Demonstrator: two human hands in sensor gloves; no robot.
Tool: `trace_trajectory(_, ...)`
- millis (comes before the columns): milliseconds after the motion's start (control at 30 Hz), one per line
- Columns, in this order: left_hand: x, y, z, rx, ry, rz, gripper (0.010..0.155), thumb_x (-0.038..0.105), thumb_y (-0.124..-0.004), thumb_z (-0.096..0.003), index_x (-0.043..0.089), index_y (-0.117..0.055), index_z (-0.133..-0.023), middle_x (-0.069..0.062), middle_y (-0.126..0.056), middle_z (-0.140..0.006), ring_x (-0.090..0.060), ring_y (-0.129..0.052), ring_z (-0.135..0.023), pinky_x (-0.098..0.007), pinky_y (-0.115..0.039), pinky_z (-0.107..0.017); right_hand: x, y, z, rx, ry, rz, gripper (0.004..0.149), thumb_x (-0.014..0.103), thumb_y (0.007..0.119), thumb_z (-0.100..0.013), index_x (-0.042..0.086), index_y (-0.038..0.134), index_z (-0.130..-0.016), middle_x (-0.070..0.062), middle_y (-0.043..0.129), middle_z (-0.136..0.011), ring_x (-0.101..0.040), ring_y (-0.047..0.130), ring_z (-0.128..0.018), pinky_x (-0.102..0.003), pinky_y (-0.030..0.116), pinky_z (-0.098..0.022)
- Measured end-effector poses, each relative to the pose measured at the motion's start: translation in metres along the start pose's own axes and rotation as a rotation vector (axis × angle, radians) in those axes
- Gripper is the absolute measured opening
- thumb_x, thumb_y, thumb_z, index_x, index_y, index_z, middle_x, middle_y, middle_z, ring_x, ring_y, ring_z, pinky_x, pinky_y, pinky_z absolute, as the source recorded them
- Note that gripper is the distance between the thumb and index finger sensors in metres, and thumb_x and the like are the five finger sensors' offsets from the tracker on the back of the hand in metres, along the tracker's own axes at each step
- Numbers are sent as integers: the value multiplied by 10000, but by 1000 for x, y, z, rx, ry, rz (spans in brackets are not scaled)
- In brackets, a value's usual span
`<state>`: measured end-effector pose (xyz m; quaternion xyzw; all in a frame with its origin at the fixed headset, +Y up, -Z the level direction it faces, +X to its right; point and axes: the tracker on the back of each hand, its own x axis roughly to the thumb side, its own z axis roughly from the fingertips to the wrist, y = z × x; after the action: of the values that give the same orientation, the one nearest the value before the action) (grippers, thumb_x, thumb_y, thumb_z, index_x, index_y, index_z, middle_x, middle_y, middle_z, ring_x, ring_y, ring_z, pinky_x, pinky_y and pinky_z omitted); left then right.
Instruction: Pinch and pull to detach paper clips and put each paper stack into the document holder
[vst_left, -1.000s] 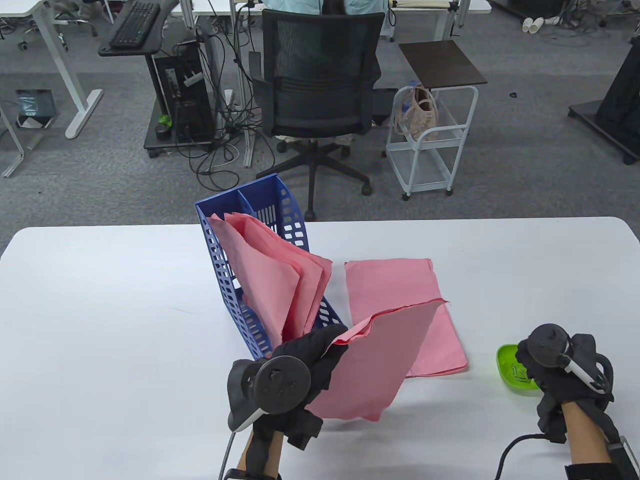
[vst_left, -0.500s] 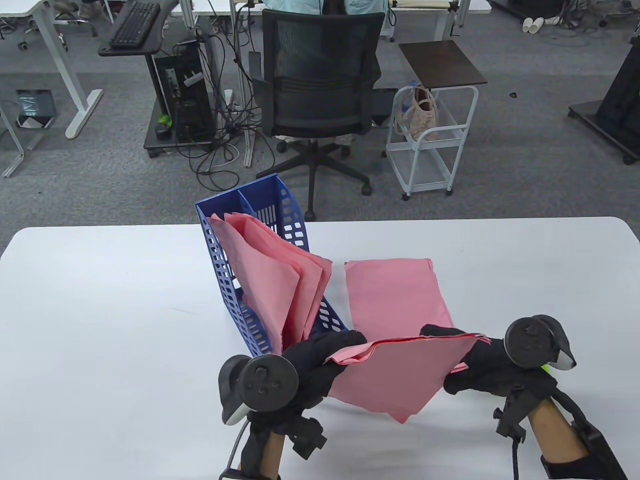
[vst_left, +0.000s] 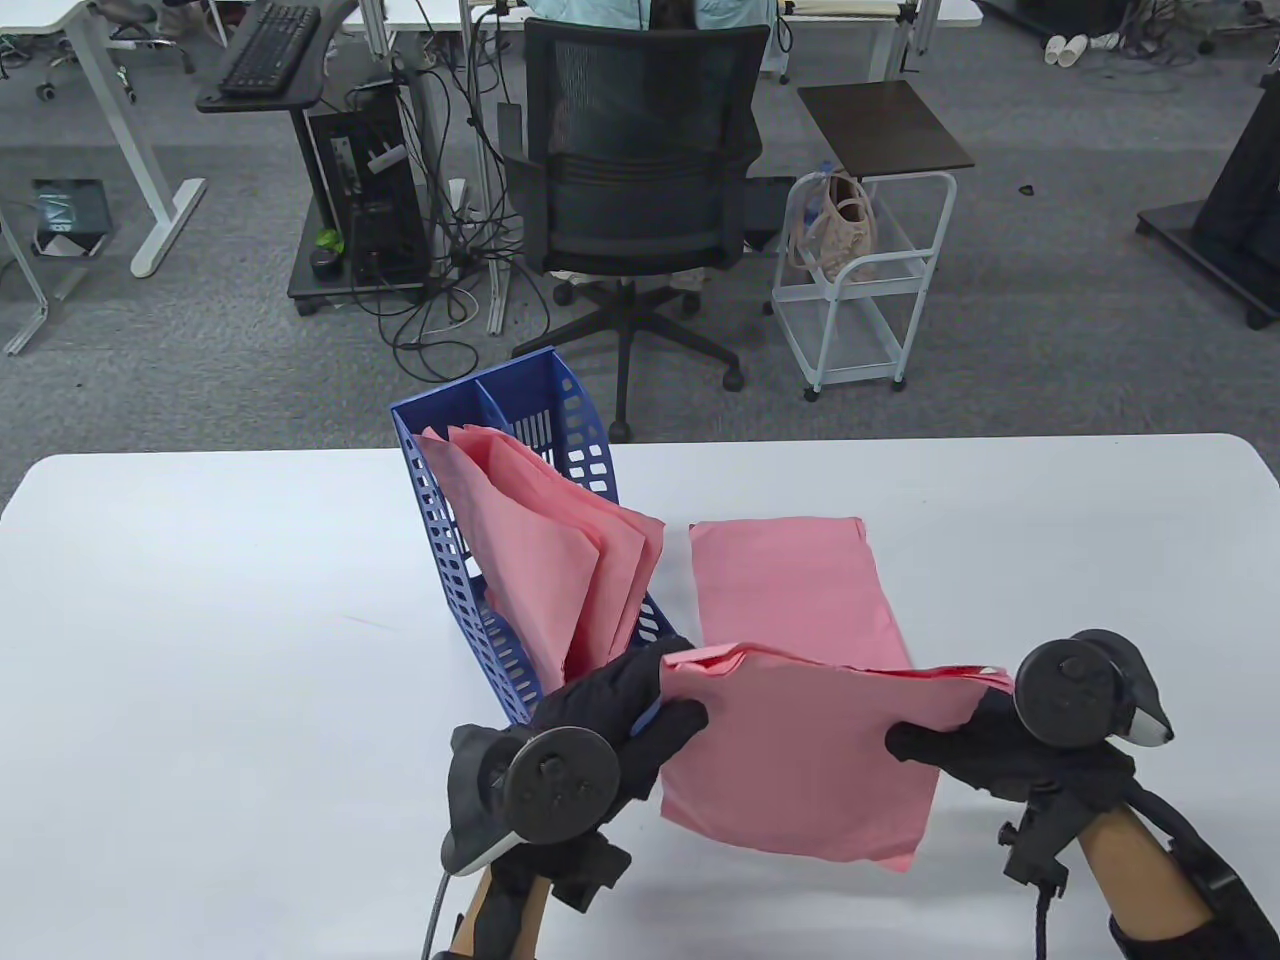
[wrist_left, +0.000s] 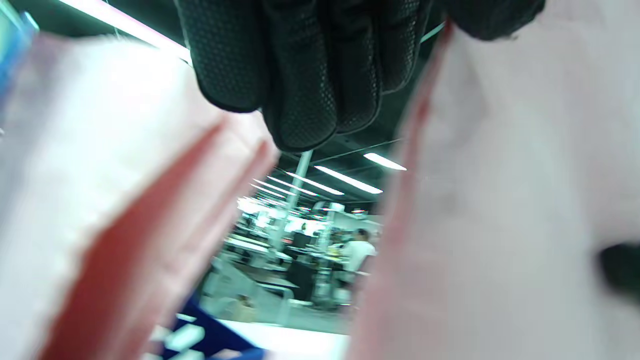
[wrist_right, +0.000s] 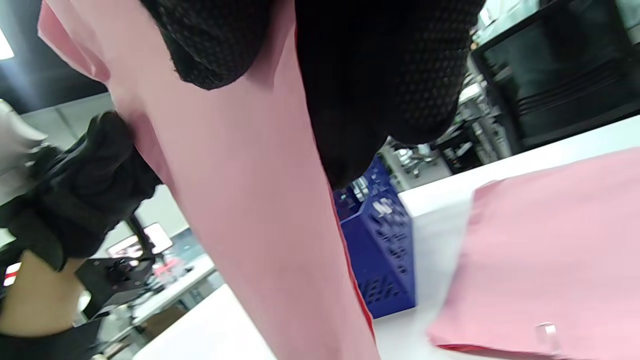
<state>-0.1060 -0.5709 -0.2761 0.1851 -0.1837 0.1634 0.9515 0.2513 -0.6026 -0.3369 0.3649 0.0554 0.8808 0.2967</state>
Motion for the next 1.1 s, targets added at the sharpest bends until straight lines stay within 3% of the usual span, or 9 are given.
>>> trace_trajectory(167, -17, 2, 10, -14, 183, -350, 709, 597, -463, -542, 200, -688, -1086, -102, -891, -984, -274, -1014, -753, -426, -828, -602, -2, -26, 6, -41, 111, 35, 446, 328, 680, -574, 245, 701, -1011, -105, 892, -938, -201, 1023, -596, -297, 842, -467)
trace_trajectory(300, -43, -12, 19, -13, 285, -582, 793, 602, -394, -534, 135, -589, -1145, -156, -788, -1084, -355, -895, -943, -522, -706, -734, 1, -47, -3, -89, 186, 56, 450, 321, 677, -580, 223, 697, -1019, -121, 888, -937, -207, 1022, -592, -298, 842, -461)
trace_trajectory(433, -71, -33, 23, -91, 326, -616, 862, 604, -345, -519, 76, -420, -1197, -257, -519, -1204, -484, -642, -1092, -644, -481, -784, 4, -58, -32, -143, 229, 72, 452, 321, 664, -588, 215, 679, -1027, -126, 873, -945, -203, 1017, -599, -294, 839, -465)
trace_trajectory(567, -91, -53, 31, -196, 344, -524, 891, 600, -305, -516, 41, -255, -1207, -312, -235, -1212, -567, -340, -1112, -677, -348, -779, 8, -55, -65, -182, 219, 46, 459, 320, 644, -599, 198, 649, -1042, -136, 848, -962, -207, 1007, -619, -296, 835, -476)
trace_trajectory(700, -104, -67, 39, -213, 343, -495, 895, 594, -288, -515, 29, -165, -1198, -322, -127, -1191, -582, -226, -1092, -675, -285, -775, 15, -40, -104, -273, 149, -41, 467, 320, 616, -615, 189, 605, -1063, -143, 809, -990, -212, 987, -659, -304, 823, -506)
trace_trajectory(900, -108, -77, 46, -203, 318, -517, 890, 591, -263, -513, 29, -95, -1183, -315, -54, -1177, -581, -150, -1078, -671, -233, -769, 16, 4, -154, -377, 101, -161, 475, 313, 588, -629, 175, 552, -1083, -163, 752, -1028, -240, 953, -709, -329, 801, -541)
trace_trajectory(1100, -110, -79, 51, -194, 303, -514, 892, 588, -265, -514, 20, -88, -1179, -321, -47, -1173, -589, -135, -1069, -682, -228, -758, 2, 55, -190, -349, 163, -139, 481, 304, 574, -635, 161, 527, -1091, -185, 717, -1046, -266, 931, -735, -347, 789, -558)
